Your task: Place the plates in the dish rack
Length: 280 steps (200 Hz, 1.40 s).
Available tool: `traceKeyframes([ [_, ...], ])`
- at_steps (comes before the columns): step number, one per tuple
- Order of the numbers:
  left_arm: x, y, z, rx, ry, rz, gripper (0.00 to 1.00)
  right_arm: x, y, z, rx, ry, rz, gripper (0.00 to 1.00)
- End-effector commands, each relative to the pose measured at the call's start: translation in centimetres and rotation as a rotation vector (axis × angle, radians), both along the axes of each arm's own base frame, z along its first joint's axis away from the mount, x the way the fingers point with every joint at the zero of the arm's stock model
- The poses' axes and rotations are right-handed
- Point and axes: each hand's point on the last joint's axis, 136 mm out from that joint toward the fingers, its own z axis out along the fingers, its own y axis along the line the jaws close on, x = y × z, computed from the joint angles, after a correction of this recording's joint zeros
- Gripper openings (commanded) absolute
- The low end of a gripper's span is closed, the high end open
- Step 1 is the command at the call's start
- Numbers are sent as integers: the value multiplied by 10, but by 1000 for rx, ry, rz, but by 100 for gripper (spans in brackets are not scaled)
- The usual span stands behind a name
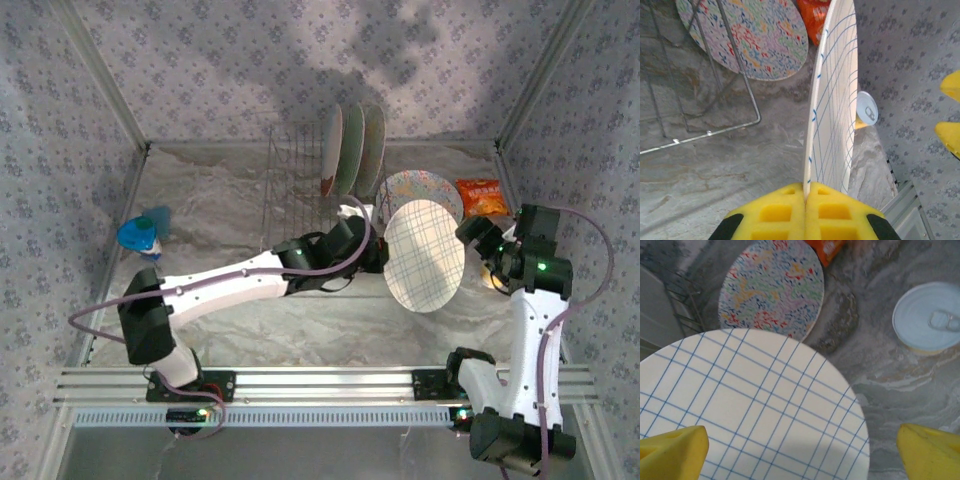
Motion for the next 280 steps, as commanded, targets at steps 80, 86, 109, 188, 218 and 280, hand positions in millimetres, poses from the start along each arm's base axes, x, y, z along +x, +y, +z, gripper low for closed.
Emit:
traceKeyframes([
  [80,35,108,97,-227,-126,138,0,30,5,28,33,-84,85,98],
  [86,36,114,99,-231,-124,144,0,33,7,29,44,-95,98,98],
  [109,42,139,104,-239,-123,161,0,44,22,38,97,-152,182,97],
  [188,61,211,111,-286,-98,227,0,55,58,76,206,-290,396,97],
  [218,67,222,112,-320,-69,216,0,57,66,81,223,-305,435,97],
  [280,79,225,109,-365,-22,160,0,56,82,95,213,-370,536,95],
])
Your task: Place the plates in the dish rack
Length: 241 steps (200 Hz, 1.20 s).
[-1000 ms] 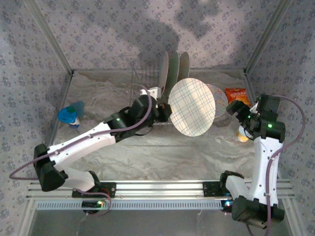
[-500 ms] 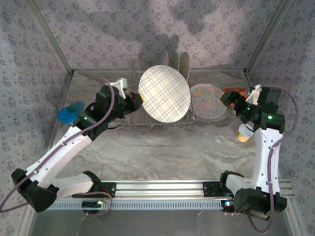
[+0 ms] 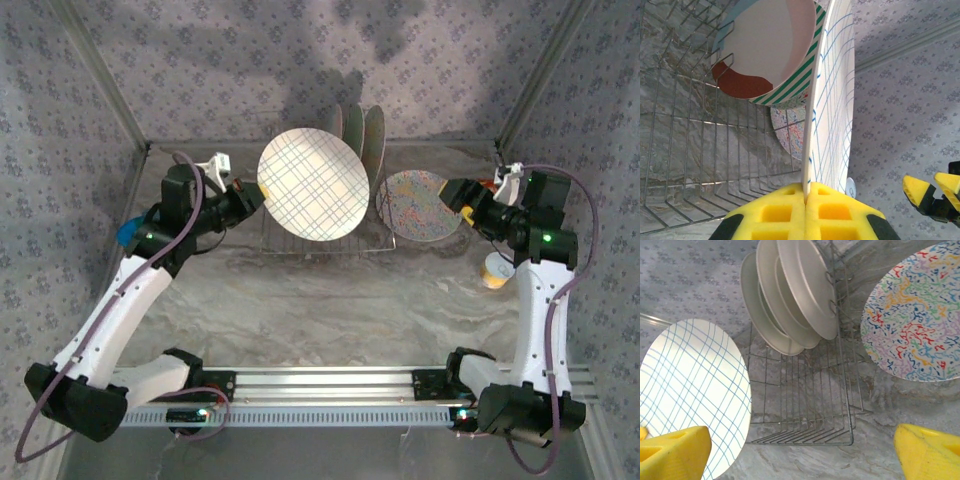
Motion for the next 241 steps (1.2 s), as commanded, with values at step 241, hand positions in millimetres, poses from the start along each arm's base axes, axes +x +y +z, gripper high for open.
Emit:
traceKeyframes([
  [241,3,-48,33,-154,-77,-352,0,56,109,-20,135,-29,459,85],
])
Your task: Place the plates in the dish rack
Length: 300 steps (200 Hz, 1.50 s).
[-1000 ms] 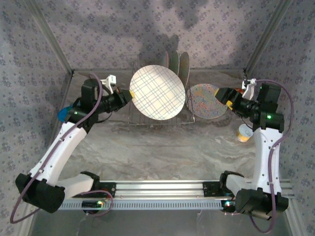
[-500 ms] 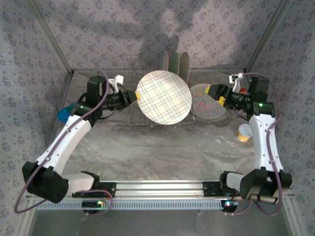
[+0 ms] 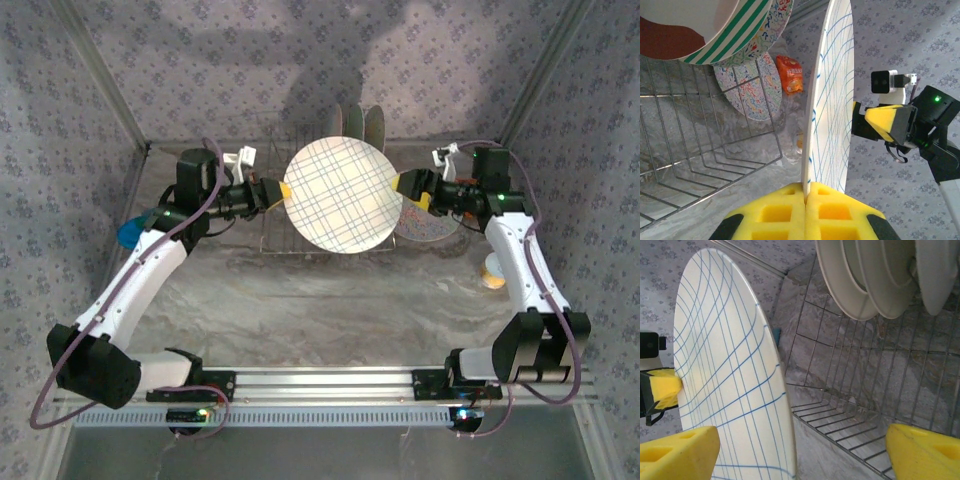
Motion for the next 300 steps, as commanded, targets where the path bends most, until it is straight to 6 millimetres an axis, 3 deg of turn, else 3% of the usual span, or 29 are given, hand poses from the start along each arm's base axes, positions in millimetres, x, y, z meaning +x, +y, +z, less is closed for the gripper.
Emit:
traceKeyframes([
  [1,-1,-3,37,-65,-109,-29,0,6,11,8,20,-27,19,85],
  [128,9,-6,22,-72,-70,-16,0,8,18,17,117,-31,37,40],
  [201,12,-7,16,-67,-59,-15,0,3,22,20,142,-22,65,20],
  [232,14,-7,14,-64,-57,-14,0,1,23,23,146,-23,72,0],
  [284,14,-6,10,-45,-55,-7,0,0,23,29,146,-30,72,0],
  [300,14,-5,9,-37,-54,-3,10,0,22,29,140,-28,62,0],
])
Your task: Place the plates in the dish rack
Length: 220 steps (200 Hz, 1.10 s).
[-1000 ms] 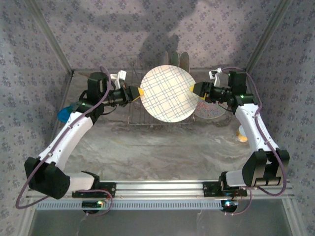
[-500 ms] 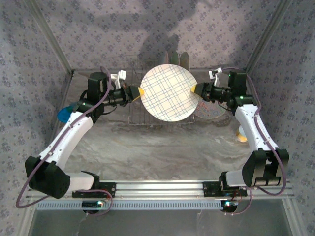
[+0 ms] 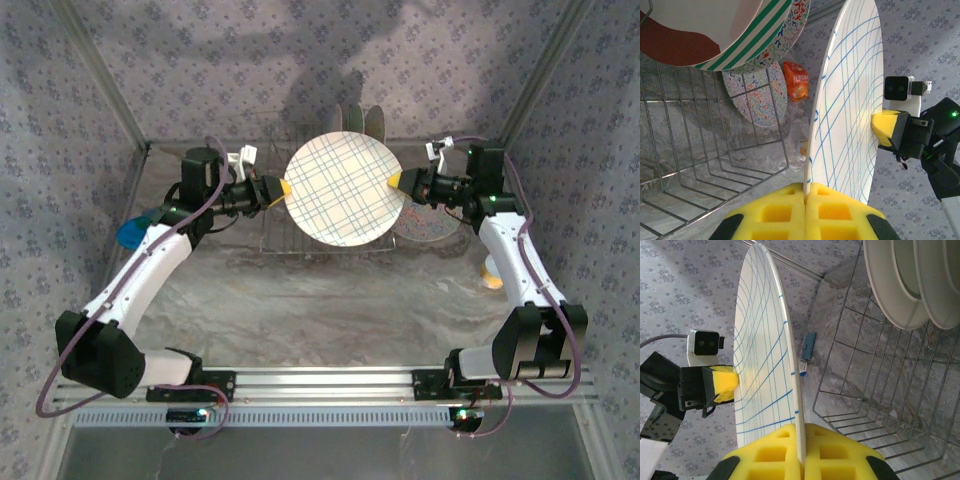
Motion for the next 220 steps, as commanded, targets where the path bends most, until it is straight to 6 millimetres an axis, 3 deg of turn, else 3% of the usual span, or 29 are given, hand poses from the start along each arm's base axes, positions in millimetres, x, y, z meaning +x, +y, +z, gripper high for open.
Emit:
traceKeyframes([
  [1,-4,-4,24,-27,-88,-28,11,-6,3,9,-10,-21,6,0],
  [16,-4,-4,24,-18,-91,-28,19,-6,1,12,-22,-30,-15,0],
  [58,-5,-1,23,13,-93,-26,29,-9,-4,30,-31,-65,-66,0],
  [79,-6,1,23,28,-98,-19,47,-11,-6,41,-41,-87,-88,0],
  [107,-8,6,23,73,-112,-8,81,-13,-10,58,-57,-111,-137,0],
  [130,-7,13,27,141,-136,7,98,-11,-13,68,-83,-96,-195,0],
  [166,6,37,33,280,-182,86,99,-5,-18,81,-150,-115,-304,0],
  [199,27,76,34,507,-252,235,99,-1,-13,93,-242,-155,-406,0],
  [220,39,104,24,662,-285,339,99,4,-5,105,-331,-222,-462,0],
])
